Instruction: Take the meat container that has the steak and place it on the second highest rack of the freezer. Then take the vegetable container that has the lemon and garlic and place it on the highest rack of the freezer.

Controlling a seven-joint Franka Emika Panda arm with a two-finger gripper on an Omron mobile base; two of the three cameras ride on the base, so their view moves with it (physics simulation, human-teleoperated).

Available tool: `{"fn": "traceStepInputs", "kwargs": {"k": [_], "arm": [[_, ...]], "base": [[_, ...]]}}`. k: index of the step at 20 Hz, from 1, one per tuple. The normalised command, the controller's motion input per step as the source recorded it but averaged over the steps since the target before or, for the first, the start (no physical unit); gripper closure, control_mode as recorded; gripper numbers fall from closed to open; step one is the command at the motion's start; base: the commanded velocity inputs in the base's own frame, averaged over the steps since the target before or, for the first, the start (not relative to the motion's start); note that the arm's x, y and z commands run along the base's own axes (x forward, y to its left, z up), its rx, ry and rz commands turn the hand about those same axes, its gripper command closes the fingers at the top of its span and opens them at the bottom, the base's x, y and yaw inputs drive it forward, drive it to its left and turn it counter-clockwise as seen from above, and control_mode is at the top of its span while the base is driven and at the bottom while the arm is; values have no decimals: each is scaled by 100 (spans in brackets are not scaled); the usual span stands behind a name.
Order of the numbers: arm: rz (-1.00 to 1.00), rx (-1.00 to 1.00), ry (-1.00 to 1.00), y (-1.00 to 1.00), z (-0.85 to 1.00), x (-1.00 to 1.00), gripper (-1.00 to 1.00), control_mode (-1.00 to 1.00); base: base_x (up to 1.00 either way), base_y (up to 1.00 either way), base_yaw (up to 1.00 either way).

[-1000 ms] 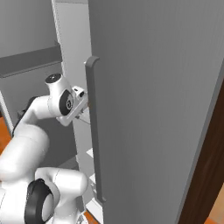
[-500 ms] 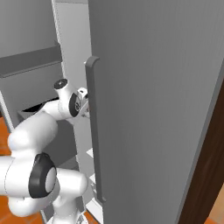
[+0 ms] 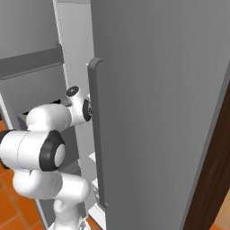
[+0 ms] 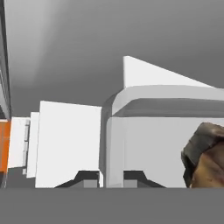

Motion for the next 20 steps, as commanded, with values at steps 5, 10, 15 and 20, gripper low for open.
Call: {"fn": "traceStepInputs", "kwargs": {"k": [5,10,15,20], "arm": [[0,0,0,-14,-18,70,100,-100],[0,-3,-4,-8,-29,58,100,-100],[-1,-2,-6,-8,-31,28,-100,-100],[-1,-1,-15,0,-3,-25,-100,-100]], "base": [[0,0,0],[0,0,0],[0,0,0],[0,0,0]]}}
